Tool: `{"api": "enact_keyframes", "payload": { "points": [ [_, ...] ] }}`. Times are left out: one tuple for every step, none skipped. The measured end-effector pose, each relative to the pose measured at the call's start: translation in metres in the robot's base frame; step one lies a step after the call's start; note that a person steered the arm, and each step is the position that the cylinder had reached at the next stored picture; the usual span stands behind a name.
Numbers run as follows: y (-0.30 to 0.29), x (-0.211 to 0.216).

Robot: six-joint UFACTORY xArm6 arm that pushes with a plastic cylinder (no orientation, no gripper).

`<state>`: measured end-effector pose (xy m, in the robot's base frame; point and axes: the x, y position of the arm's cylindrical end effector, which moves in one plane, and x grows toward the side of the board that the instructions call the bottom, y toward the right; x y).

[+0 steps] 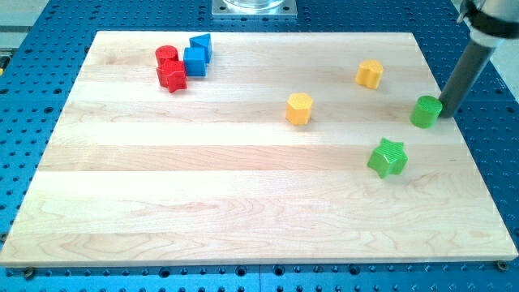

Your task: Separate the yellow and green blocks

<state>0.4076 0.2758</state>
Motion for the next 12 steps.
{"api": "enact_keyframes", "payload": {
  "points": [
    [-0.012, -0.004],
    [-0.022, 0.054],
    [-0.083, 0.091],
    [-0.05, 0.125],
    [-0.149, 0.114],
    [-0.177, 0.105],
    [-0.147, 0.085],
    [-0.123, 0.076],
    [-0.089, 0.068],
    [-0.114, 0.049],
    [-0.113, -0.012],
    [-0.096, -0.063]
  ]
}}
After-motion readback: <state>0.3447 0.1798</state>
